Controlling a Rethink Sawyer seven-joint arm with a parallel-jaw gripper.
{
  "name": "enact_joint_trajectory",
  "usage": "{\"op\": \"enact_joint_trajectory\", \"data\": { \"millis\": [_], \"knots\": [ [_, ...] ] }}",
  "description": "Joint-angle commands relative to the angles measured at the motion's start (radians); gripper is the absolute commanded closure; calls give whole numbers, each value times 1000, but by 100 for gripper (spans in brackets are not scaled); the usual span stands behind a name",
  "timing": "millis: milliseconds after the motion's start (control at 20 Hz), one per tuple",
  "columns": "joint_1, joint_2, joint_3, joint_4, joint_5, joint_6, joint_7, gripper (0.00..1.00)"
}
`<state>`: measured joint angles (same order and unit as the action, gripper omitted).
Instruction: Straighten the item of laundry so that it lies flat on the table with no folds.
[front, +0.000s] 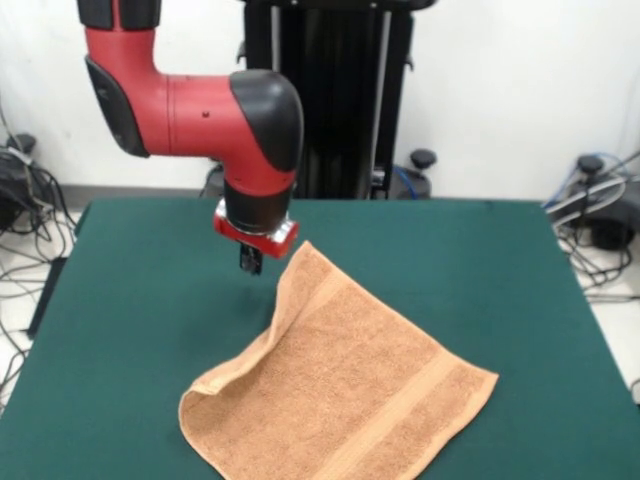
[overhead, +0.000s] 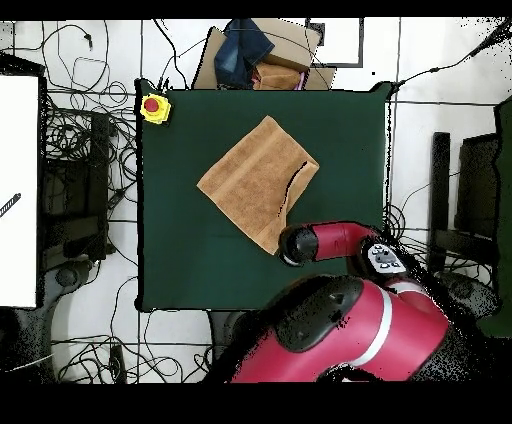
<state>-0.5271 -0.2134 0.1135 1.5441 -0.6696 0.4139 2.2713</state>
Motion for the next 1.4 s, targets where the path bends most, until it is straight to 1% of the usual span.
{"op": "enact_joint_trajectory", "data": {
  "millis": [50,250,300,350,400,650,850,1150,1250,1400],
  "knots": [
    [-20,-4,63,61,-85,48,-205,100],
    [-64,-18,90,66,-94,79,-249,100],
    [-71,-4,109,60,-90,56,-234,100],
    [-49,5,104,39,-92,22,-189,100],
    [-19,4,100,19,-83,20,-155,100],
    [42,-81,147,5,41,179,-118,100],
    [50,-120,174,5,95,211,-102,100],
    [59,-135,199,-18,152,247,-88,100],
    [64,-107,192,-58,135,236,-98,100],
    [88,2,156,-174,81,180,-86,100]
  ]
}}
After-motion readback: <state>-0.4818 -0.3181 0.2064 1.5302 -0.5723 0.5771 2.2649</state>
